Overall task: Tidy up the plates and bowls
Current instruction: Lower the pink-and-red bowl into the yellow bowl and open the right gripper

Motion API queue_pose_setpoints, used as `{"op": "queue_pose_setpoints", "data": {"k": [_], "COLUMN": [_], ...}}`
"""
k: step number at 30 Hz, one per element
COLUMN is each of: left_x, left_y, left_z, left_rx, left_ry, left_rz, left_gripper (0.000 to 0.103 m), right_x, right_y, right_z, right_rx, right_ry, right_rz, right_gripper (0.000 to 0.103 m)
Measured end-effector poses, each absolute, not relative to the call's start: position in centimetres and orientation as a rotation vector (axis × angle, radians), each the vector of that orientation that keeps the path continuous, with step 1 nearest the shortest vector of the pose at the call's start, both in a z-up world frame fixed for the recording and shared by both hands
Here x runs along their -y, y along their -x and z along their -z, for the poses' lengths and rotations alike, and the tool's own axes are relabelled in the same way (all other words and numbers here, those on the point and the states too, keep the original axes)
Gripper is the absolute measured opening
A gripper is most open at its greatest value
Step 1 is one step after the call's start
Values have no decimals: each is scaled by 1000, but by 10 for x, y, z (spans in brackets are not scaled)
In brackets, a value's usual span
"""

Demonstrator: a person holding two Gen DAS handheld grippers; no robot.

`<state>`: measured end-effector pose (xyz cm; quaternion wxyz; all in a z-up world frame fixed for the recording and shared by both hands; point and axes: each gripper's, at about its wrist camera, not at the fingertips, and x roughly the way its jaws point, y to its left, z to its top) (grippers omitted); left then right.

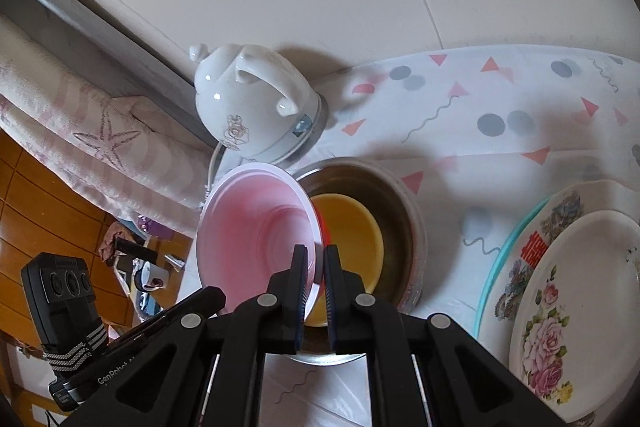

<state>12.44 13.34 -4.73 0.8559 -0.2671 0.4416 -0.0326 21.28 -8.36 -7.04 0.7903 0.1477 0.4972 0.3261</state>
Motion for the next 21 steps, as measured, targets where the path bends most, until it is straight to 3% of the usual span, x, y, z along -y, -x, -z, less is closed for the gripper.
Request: {"op": "queue_pose_setpoints", "data": {"k": [21], "left_x": [-137], "left_y": [-150], "left_z": [88], "left_rx": [-1018], "left_ry": [551], "left_rz": [72], "left_gripper": [13], "right_x": [75], "right_y": [-226], "right_z": [105], "right_rx": [-1151], "right_ry": [-239], "right_rz": [-573], "right_gripper": [9]}}
